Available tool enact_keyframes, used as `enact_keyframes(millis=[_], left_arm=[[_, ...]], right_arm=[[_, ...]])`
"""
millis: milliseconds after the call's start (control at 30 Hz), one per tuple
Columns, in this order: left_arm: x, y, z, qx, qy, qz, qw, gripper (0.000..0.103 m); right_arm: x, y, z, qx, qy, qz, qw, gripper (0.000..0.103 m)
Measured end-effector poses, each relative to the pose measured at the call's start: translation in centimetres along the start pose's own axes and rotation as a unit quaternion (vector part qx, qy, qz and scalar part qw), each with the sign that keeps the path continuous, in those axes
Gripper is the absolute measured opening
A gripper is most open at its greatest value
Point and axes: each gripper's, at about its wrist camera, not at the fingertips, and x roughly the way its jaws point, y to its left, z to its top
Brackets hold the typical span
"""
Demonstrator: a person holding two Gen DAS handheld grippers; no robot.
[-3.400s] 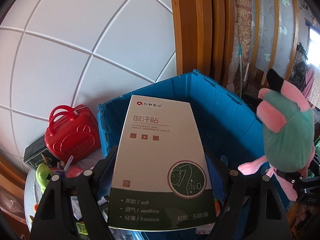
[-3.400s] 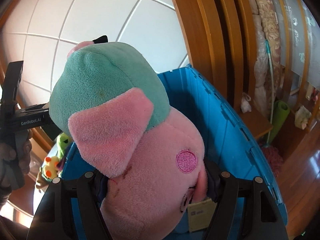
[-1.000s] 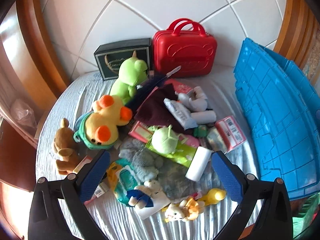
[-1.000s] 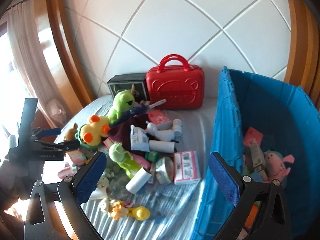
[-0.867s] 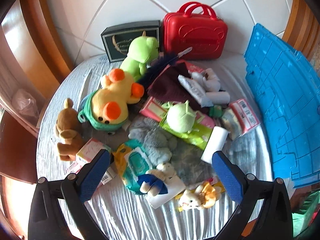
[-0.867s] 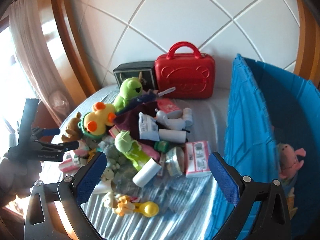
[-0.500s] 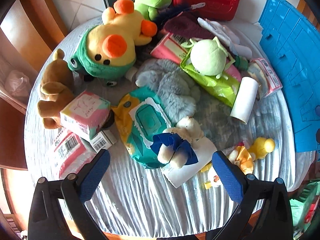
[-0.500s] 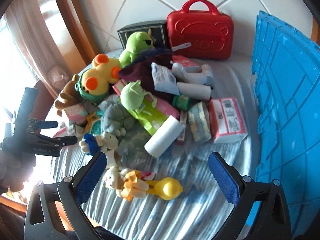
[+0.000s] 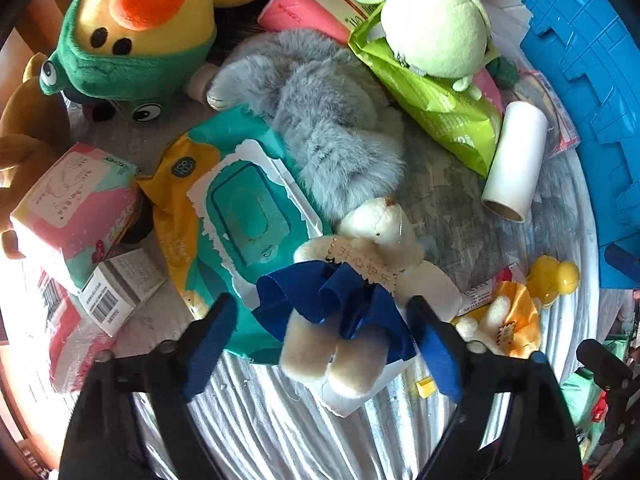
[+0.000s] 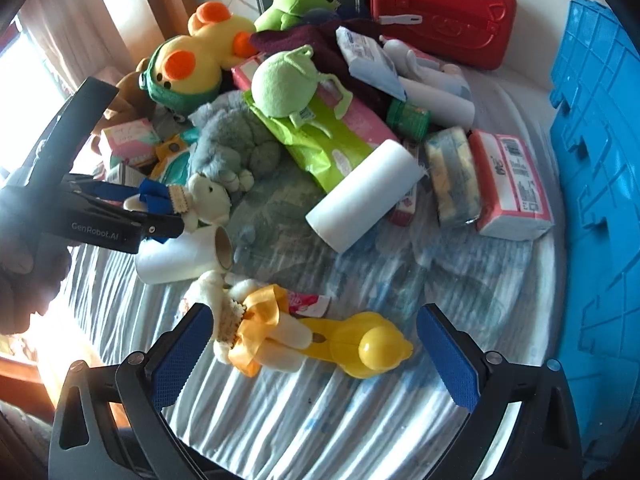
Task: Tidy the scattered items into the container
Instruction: 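Grasp the blue-bowed white plush with the left tool while the right tool grasps the yellow-dressed bear, then lift and carry the white plush and the bear over the blue crate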
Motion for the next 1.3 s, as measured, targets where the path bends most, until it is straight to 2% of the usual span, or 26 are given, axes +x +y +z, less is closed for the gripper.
enact_keyframes(millis=[33, 67, 100, 233, 433, 467, 500, 567, 667, 700, 767, 833, 1200, 1300], left_arm=[[-0.1, 0.1, 0.0, 0.001, -0.004, -0.003, 1.0, 0.066], [-0.2, 0.0, 0.0, 0.005, -0.004, -0.008, 0.9999, 0.04], [-0.3, -0.1, -0.1, 0.01, -0.004, -0.013, 0.9999, 0.033], [-1.3, -0.3, -0.8, 0.02, -0.017, -0.02, 0.9995, 0.03], [-2.8, 0.3, -1.1, 0.013, -0.033, -0.034, 0.9988, 0.026], [-3.0, 0.5, -0.8, 0.014, -0.035, -0.034, 0.9987, 0.026], [-3.2, 0.5, -0.8, 0.015, -0.037, -0.035, 0.9986, 0.026], [-3.3, 0.6, -0.7, 0.015, -0.041, -0.035, 0.9984, 0.026], [-3.5, 0.7, -0.7, 0.012, -0.046, -0.037, 0.9982, 0.026], [-3.6, 0.8, -0.7, 0.01, -0.048, -0.038, 0.9981, 0.026], [-3.9, 1.1, -0.8, 0.008, -0.05, -0.04, 0.9979, 0.026], [-4.2, 1.2, -0.9, 0.008, -0.054, -0.04, 0.9977, 0.026], [-6.0, 0.8, -1.1, -0.003, -0.071, -0.042, 0.9966, 0.026], [-6.8, 1.1, -1.1, -0.01, -0.078, -0.045, 0.9959, 0.023]], right_arm=[[0.5, 0.3, -0.1, -0.006, 0.005, 0.002, 1.0, 0.103], [1.0, 0.8, -0.1, -0.012, 0.01, 0.006, 1.0, 0.103], [1.5, 1.3, -0.1, -0.02, 0.013, 0.01, 1.0, 0.103], [3.8, 3.7, 0.0, -0.062, 0.026, 0.021, 0.998, 0.103], [7.3, 6.7, -0.4, -0.136, 0.06, 0.005, 0.989, 0.1], [7.8, 7.1, -0.5, -0.149, 0.068, 0.002, 0.986, 0.092], [8.1, 7.4, -0.6, -0.157, 0.073, 0.007, 0.985, 0.088], [8.0, 7.8, -0.5, -0.162, 0.075, 0.015, 0.984, 0.07], [7.3, 8.1, -0.2, -0.157, 0.071, 0.021, 0.985, 0.052], [7.1, 8.0, -0.2, -0.15, 0.07, 0.025, 0.986, 0.05], [6.7, 7.9, -0.1, -0.142, 0.069, 0.031, 0.987, 0.039], [6.1, 7.8, -0.1, -0.138, 0.064, 0.033, 0.988, 0.035], [2.1, 6.0, 0.8, -0.105, 0.03, 0.037, 0.993, 0.034], [0.9, 5.7, 0.9, -0.098, 0.021, 0.036, 0.994, 0.034]])
